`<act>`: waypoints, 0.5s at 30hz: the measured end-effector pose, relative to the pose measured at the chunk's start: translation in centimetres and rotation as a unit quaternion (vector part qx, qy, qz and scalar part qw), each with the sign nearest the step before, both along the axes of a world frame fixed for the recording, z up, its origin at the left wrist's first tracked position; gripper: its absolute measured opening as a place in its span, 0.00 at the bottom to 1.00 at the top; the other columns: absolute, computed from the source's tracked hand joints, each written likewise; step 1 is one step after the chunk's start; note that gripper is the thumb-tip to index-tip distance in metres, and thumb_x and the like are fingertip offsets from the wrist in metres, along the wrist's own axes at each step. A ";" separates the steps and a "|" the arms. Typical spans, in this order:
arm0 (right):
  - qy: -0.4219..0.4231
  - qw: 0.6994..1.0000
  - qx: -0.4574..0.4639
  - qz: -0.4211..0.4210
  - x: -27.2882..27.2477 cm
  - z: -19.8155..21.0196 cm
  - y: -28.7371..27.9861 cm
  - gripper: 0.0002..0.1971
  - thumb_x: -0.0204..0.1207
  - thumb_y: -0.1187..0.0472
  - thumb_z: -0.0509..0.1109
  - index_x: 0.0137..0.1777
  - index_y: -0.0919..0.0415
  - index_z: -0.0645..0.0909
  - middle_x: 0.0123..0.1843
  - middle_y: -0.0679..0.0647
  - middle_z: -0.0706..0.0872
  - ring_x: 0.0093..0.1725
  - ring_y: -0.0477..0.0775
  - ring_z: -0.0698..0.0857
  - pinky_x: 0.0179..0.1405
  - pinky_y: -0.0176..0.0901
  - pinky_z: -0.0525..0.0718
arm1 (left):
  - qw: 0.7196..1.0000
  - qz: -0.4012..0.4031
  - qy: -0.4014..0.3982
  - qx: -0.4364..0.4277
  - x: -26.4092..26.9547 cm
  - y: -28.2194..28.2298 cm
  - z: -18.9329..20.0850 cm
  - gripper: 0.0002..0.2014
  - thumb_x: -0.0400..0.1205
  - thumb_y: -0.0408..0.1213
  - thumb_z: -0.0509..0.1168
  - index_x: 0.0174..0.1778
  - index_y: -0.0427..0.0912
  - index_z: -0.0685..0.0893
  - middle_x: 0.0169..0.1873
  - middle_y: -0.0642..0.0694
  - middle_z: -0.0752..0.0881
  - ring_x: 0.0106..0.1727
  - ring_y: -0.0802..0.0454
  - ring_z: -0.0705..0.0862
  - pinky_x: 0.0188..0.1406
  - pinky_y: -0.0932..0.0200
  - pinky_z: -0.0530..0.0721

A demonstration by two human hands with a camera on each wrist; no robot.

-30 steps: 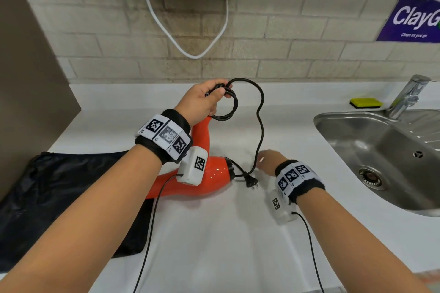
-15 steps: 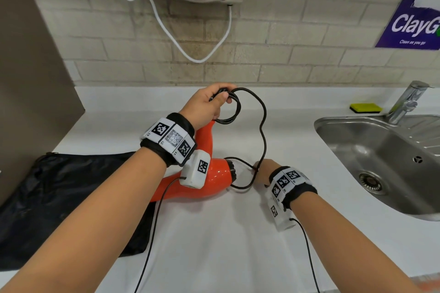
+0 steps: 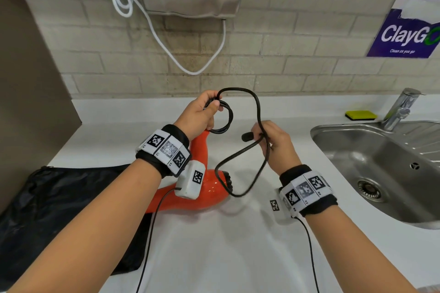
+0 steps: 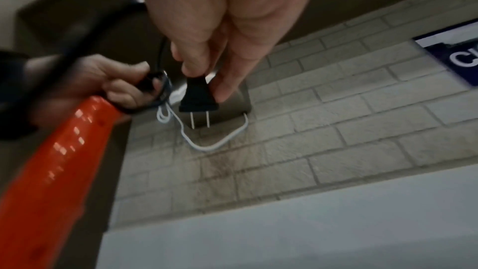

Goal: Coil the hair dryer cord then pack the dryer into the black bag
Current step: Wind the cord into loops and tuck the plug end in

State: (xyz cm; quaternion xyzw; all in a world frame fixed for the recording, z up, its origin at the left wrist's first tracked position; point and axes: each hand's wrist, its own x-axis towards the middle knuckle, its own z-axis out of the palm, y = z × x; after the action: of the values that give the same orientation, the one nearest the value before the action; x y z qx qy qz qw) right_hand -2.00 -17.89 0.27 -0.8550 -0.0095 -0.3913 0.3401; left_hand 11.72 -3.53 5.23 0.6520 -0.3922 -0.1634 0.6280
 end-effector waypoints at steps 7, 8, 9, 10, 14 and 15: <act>-0.093 0.985 0.121 0.079 1.3 2.7 3.1 0.12 0.68 0.80 0.63 0.36 0.62 0.77 0.41 0.52 0.81 0.43 0.47 0.81 0.47 0.36 0.82 | 1.000 0.004 -0.024 0.004 -0.4 0.0 0.1 0.12 0.86 0.29 0.50 0.48 0.52 0.73 0.38 0.51 0.79 0.16 0.63 0.66 0.20 0.69 0.70; -0.089 0.987 0.113 0.075 1.5 2.8 3.5 0.10 0.68 0.80 0.64 0.37 0.64 0.78 0.41 0.52 0.81 0.44 0.46 0.81 0.47 0.36 0.82 | 1.000 -0.002 -0.024 0.004 -0.6 0.0 0.1 0.12 0.86 0.30 0.51 0.49 0.52 0.73 0.36 0.53 0.79 0.16 0.63 0.66 0.19 0.69 0.69; -0.083 0.990 0.102 0.060 1.8 2.8 3.7 0.09 0.68 0.79 0.65 0.38 0.65 0.79 0.41 0.51 0.80 0.43 0.44 0.82 0.47 0.34 0.82 | 1.000 -0.009 -0.022 0.003 -0.8 0.0 0.2 0.11 0.86 0.30 0.51 0.49 0.51 0.73 0.33 0.55 0.79 0.16 0.63 0.66 0.19 0.69 0.67; -0.077 0.992 0.096 0.037 2.2 2.8 3.7 0.07 0.68 0.78 0.66 0.40 0.67 0.79 0.40 0.50 0.80 0.42 0.41 0.82 0.47 0.33 0.83 | 1.000 -0.015 -0.020 0.002 -0.9 -0.1 0.2 0.11 0.86 0.30 0.51 0.48 0.51 0.74 0.29 0.56 0.78 0.16 0.64 0.65 0.19 0.69 0.66; -0.097 0.992 0.064 -0.054 3.2 3.0 3.5 0.05 0.66 0.73 0.71 0.42 0.67 0.81 0.40 0.50 0.82 0.40 0.37 0.81 0.47 0.32 0.82 | 0.999 -0.015 -0.031 0.005 -1.1 0.0 0.3 0.10 0.86 0.30 0.52 0.51 0.49 0.74 0.30 0.52 0.74 0.17 0.63 0.65 0.21 0.68 0.67; -0.105 0.990 0.064 -0.064 3.3 3.0 3.5 0.05 0.66 0.73 0.71 0.41 0.67 0.81 0.40 0.51 0.82 0.40 0.40 0.82 0.46 0.33 0.82 | 0.999 -0.011 -0.038 0.010 -1.0 0.0 0.3 0.09 0.86 0.30 0.52 0.53 0.49 0.74 0.30 0.52 0.74 0.18 0.64 0.67 0.21 0.69 0.69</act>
State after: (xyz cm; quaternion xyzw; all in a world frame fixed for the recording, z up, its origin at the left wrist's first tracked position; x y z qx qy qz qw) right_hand 1.29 -14.41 3.31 -0.7845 0.0343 -0.5000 0.3654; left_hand 10.69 -3.52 5.54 0.6597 -0.4214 -0.1491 0.6041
